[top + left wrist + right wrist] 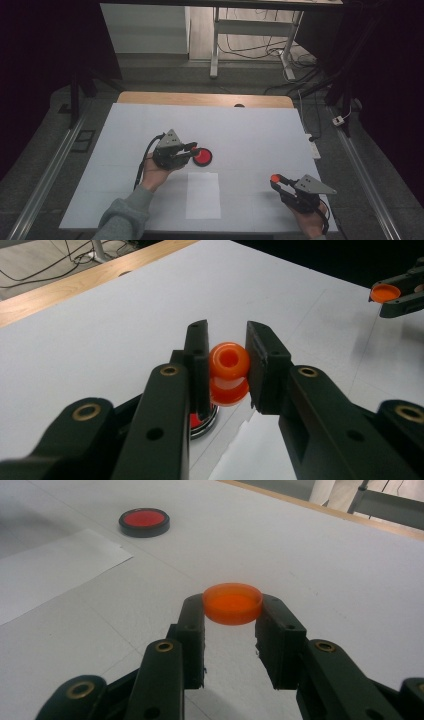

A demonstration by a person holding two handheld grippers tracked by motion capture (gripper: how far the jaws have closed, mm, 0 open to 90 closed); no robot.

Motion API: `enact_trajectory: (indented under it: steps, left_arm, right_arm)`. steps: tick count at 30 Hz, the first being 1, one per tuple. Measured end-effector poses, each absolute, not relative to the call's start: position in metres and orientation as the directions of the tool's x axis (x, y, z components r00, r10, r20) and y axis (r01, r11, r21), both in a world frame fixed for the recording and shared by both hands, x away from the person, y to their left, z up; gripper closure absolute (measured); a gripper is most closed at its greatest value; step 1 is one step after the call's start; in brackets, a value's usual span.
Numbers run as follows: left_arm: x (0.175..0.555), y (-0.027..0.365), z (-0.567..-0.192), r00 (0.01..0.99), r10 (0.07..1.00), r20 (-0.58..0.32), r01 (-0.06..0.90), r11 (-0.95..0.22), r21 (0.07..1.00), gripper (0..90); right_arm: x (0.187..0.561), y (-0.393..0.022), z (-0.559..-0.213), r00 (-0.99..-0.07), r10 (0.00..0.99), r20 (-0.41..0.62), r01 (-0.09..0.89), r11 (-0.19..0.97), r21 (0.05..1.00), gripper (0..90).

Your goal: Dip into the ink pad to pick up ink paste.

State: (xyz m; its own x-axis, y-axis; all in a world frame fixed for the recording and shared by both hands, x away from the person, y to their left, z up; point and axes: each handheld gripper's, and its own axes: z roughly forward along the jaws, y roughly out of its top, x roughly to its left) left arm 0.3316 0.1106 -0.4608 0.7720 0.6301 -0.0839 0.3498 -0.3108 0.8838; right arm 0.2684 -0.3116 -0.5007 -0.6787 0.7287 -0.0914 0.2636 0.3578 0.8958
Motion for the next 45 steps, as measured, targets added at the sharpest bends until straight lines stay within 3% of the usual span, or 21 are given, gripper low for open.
enact_trajectory:
  steps: [45]
  left_arm:
    - [0.379, 0.088, -0.505, 0.759, 0.645, -0.082, 0.427, -0.399, 0.812, 72.6]
  right_arm:
    - [0.27, -0.311, -0.502, -0.677, 0.73, -0.098, 0.266, 0.366, 0.892, 64.9]
